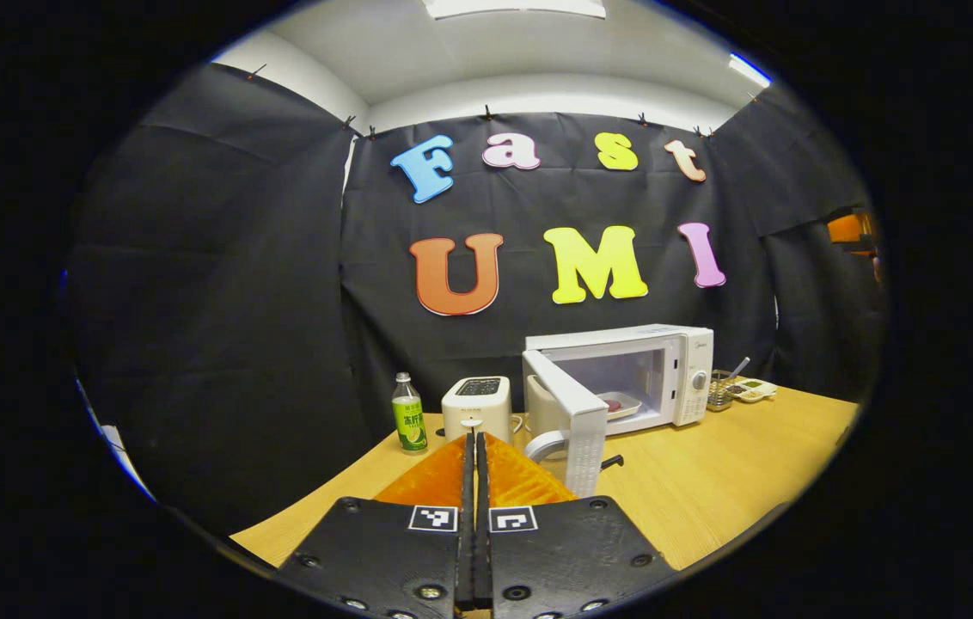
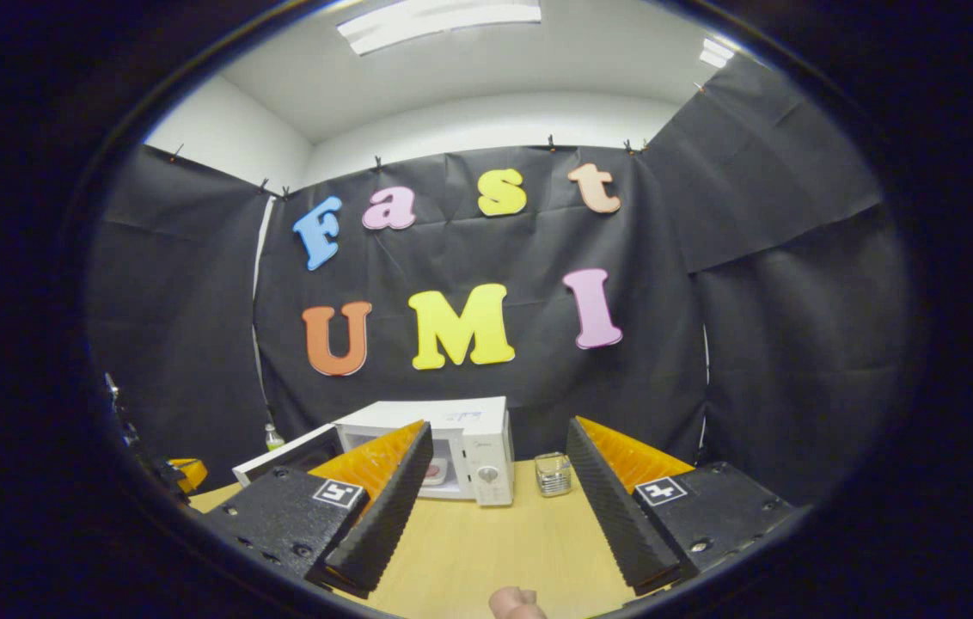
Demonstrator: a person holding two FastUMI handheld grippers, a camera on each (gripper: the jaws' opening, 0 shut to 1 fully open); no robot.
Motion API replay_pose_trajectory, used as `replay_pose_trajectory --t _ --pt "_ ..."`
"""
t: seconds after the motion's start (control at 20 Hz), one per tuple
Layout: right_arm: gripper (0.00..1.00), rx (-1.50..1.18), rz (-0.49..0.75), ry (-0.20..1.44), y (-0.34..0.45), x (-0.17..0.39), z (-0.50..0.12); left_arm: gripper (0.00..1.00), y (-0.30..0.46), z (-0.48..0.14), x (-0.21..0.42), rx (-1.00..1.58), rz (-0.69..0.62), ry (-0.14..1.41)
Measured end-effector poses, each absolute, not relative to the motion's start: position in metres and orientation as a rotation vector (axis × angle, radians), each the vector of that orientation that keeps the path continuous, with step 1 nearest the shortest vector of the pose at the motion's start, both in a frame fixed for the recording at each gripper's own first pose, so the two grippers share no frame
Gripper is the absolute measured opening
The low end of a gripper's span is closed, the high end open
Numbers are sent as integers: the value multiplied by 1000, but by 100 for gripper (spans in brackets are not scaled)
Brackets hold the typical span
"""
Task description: Open the microwave oven with the left hand, put the food in, and close the microwave oven.
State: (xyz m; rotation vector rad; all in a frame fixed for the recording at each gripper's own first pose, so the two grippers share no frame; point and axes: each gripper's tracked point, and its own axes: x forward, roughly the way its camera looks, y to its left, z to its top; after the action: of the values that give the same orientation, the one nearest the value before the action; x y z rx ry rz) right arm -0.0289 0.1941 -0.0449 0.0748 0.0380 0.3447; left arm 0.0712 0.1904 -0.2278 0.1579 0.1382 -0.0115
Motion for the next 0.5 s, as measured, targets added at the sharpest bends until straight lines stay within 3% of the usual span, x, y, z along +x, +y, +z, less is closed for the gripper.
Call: replay_pose_trajectory --t 0.5 --pt "100 75 375 15 177 -54 -34 0 187 -317 119 98 -44 264"
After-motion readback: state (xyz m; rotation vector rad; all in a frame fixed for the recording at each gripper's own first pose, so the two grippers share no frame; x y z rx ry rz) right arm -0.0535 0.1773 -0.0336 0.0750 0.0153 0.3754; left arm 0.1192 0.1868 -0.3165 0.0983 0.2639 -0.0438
